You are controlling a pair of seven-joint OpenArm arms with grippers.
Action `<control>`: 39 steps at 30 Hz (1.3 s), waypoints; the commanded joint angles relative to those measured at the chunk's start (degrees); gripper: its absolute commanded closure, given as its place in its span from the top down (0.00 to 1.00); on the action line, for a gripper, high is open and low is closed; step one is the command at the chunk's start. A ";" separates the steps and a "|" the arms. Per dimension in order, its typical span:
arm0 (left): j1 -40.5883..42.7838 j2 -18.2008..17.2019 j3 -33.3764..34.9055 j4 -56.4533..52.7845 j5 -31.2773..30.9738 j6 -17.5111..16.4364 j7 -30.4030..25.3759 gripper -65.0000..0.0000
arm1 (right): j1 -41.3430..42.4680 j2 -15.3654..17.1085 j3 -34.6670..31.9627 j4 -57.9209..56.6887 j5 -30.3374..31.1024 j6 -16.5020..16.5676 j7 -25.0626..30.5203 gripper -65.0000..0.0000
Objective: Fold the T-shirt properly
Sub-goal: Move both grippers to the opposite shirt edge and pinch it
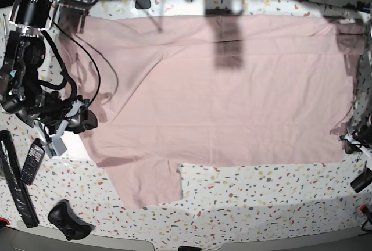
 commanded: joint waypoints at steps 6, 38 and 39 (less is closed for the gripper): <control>-5.75 2.29 -0.11 -5.11 3.96 2.34 -6.73 0.33 | 1.09 0.98 0.31 0.96 0.81 0.49 -1.36 0.35; -4.50 5.53 -0.11 -13.99 4.39 0.09 -12.98 0.30 | 1.09 1.14 0.46 0.96 1.05 0.49 -2.21 0.35; -4.37 5.53 -0.11 -13.99 4.35 0.66 -13.03 0.25 | 1.09 1.11 0.46 0.96 1.07 0.49 -2.23 0.35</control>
